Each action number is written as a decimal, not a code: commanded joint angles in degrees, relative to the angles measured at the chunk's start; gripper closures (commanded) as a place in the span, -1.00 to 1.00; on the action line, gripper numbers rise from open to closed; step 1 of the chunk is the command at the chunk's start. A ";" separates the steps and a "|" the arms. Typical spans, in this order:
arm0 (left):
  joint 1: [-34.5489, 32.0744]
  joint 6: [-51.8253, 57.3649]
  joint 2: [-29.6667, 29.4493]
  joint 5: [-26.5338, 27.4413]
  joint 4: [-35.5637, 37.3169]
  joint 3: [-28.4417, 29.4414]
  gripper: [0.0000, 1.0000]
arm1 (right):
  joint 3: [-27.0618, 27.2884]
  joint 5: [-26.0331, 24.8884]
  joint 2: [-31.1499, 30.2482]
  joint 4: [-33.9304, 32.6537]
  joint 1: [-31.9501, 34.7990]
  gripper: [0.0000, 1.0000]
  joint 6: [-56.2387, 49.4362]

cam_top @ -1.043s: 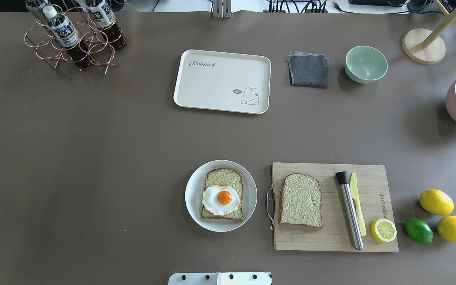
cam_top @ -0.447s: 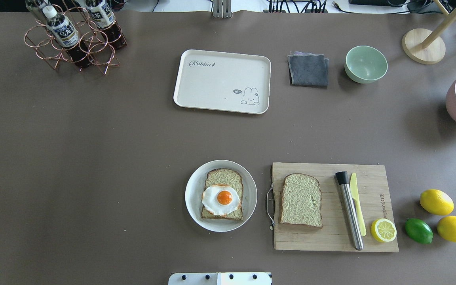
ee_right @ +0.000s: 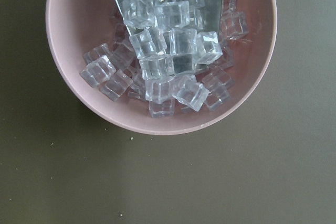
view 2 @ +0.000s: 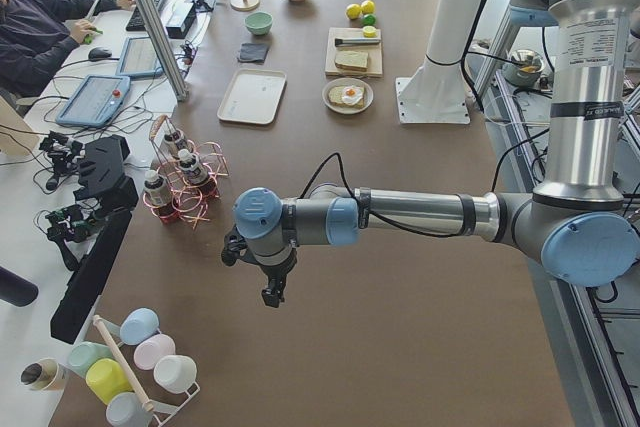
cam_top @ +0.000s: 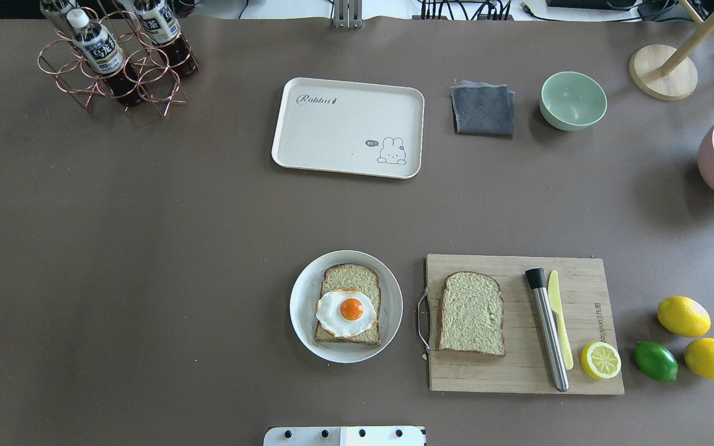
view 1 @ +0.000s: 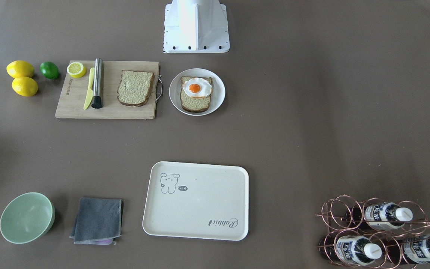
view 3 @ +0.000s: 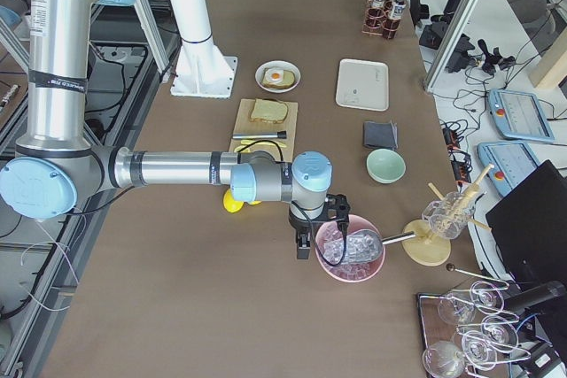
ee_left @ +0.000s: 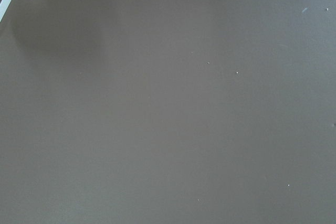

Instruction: Make sandwich and place on tray

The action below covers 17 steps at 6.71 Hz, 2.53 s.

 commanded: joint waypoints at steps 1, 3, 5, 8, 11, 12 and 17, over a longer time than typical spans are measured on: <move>0.00 0.00 0.00 0.00 0.00 0.00 -0.96 | 0.00 0.01 0.10 0.00 0.01 -1.00 -0.01; 0.00 0.00 0.00 0.00 0.00 -0.09 -0.96 | 0.00 0.01 0.02 0.00 -0.07 -1.00 -0.01; 0.00 -0.09 -0.09 0.00 -0.09 -0.09 -0.96 | 0.00 0.10 0.19 0.00 -0.07 -1.00 0.07; 0.00 -0.09 -0.70 0.00 -0.17 -0.26 -0.96 | 0.09 0.53 0.63 0.00 0.01 -1.00 0.34; 0.09 -0.18 -1.05 0.00 -0.17 -0.61 -0.96 | 0.35 0.89 1.24 0.00 -0.07 -1.00 0.43; 0.09 -0.26 -1.84 0.00 -0.17 -0.53 -0.96 | 0.35 0.80 2.38 0.17 -0.16 -1.00 0.25; 0.09 -3.23 -6.50 -5.89 -6.29 0.26 -0.96 | -0.62 0.89 3.88 17.46 -4.54 -1.00 1.91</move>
